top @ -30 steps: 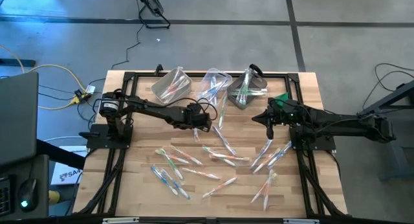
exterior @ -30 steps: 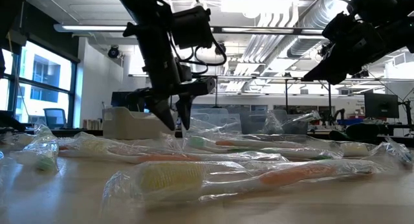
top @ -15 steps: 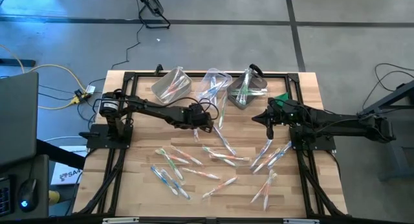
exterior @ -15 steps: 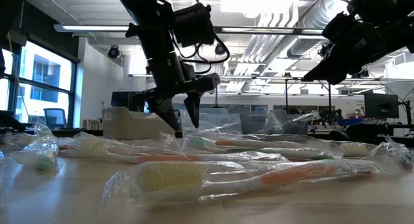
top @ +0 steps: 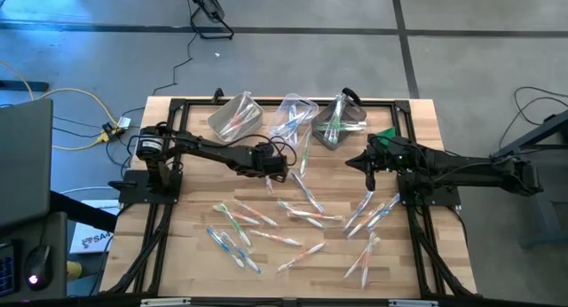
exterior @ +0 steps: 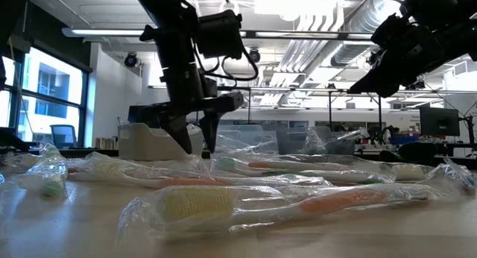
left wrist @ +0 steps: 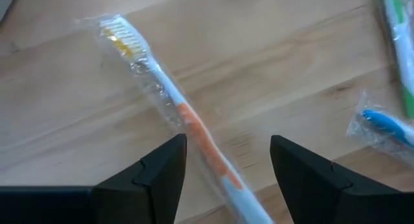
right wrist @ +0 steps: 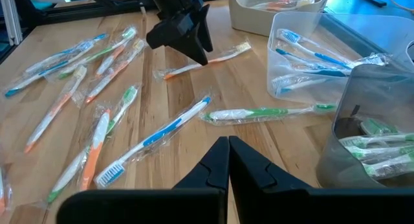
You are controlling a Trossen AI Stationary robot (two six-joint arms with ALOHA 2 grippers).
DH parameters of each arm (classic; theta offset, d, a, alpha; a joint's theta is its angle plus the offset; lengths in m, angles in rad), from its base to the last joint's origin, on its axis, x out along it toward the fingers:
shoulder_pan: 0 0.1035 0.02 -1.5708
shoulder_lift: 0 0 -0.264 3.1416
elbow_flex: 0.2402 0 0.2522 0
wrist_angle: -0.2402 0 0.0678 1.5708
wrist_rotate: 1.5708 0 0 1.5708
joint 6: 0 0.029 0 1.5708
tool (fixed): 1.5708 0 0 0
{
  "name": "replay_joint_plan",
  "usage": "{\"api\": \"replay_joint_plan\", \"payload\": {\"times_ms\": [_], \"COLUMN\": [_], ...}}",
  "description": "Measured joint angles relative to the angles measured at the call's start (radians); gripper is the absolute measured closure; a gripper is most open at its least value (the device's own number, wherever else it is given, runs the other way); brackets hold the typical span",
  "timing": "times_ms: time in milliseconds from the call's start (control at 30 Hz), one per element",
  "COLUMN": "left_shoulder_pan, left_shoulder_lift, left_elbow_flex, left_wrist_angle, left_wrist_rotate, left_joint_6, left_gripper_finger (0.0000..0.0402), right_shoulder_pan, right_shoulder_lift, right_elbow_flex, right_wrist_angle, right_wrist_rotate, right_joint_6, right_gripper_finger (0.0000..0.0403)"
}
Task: Pick & Place Toothbrushes
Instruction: Put the orange toothbrush into the white bin
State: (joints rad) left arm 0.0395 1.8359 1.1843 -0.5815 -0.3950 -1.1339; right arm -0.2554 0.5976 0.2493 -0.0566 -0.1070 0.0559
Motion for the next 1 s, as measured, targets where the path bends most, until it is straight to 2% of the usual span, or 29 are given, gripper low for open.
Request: {"api": "replay_joint_plan", "payload": {"times_ms": [733, 833, 1000], "left_shoulder_pan": [0.0, 0.0, 0.0], "left_shoulder_lift": [0.077, 0.077, 0.078], "left_elbow_flex": [0.0, 0.0, 0.0], "left_wrist_angle": [0.01, 0.01, 0.011], "left_wrist_rotate": [-0.014, -0.013, -0.011], "left_joint_6": [-0.049, -0.049, -0.052], "left_gripper_finger": [0.0184, 0.0199, 0.0247], "right_shoulder_pan": [0.0, 0.0, 0.0], "right_shoulder_lift": [0.0, 0.0, 0.0], "right_elbow_flex": [0.0, 0.0, 0.0], "right_wrist_angle": [-0.005, -0.005, -0.005], "right_wrist_rotate": [0.0, 0.0, 0.0], "right_joint_6": [0.0, 0.0, 0.0], "right_gripper_finger": [0.0401, 0.0401, 0.0401]}}
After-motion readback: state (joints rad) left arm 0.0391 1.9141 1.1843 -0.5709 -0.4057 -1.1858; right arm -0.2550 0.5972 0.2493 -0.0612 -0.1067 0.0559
